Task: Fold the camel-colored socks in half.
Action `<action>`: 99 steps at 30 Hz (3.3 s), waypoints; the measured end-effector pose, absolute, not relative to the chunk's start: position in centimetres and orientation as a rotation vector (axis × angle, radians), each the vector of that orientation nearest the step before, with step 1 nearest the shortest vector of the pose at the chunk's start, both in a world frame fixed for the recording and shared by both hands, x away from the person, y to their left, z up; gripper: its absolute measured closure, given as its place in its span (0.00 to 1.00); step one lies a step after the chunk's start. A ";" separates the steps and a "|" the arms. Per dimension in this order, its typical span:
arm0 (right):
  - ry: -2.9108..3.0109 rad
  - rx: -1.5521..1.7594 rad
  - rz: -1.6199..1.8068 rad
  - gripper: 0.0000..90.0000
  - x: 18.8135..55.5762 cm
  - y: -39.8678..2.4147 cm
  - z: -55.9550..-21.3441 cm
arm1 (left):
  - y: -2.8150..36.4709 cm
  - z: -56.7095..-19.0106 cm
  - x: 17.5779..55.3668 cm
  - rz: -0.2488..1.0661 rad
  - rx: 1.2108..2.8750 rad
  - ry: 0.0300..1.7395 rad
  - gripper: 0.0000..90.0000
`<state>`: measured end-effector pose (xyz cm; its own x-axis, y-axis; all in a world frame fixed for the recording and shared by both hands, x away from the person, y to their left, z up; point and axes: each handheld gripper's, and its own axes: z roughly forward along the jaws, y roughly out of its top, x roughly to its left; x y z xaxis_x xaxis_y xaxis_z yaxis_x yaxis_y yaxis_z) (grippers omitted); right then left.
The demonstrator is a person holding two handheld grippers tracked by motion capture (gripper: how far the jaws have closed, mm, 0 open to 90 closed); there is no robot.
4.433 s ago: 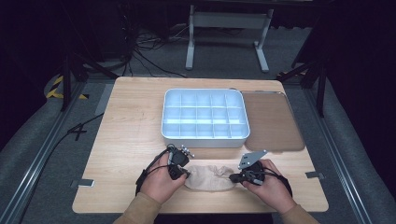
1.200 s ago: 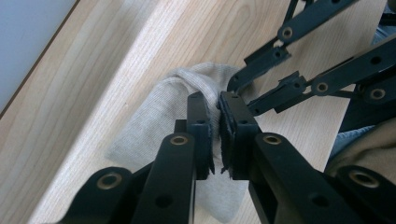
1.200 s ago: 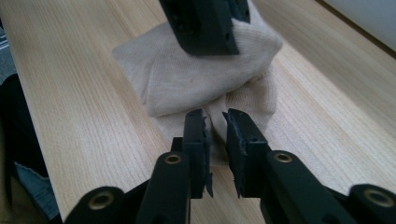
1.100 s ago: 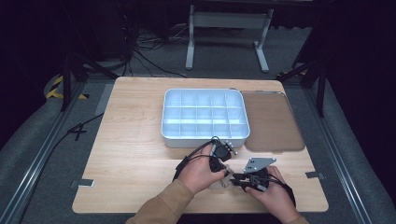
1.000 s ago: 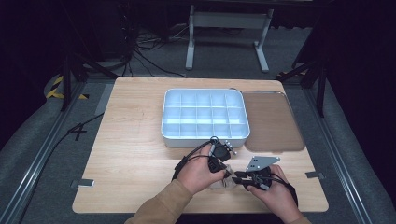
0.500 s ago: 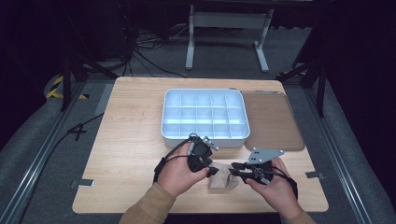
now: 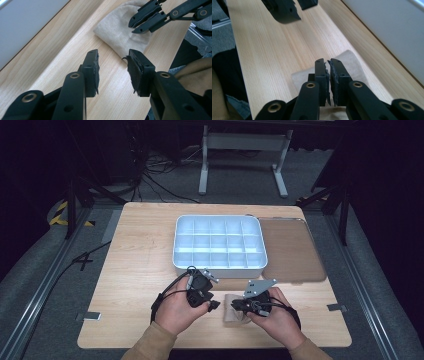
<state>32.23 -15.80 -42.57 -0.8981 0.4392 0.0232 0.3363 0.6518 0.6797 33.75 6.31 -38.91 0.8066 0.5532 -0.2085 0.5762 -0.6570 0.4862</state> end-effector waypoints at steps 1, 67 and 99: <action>2.726 0.650 1.058 0.95 32.2 -15.9 -42.6 | 6.3 -38.9 33.8 -0.060 2.449 0.838 0.69; 2.718 0.830 1.025 0.92 32.5 -21.0 -46.1 | 1.6 -42.6 35.5 -0.069 2.650 0.713 0.85; 2.665 0.771 1.300 0.96 32.2 -18.2 -44.6 | 5.5 -40.9 34.5 -0.078 2.577 0.772 0.80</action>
<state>32.16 -18.18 -44.62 -0.8703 0.4705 0.1455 0.4043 0.5138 0.7567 34.48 5.47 -40.86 0.8419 0.5096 -0.1774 0.5348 -0.7441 0.4005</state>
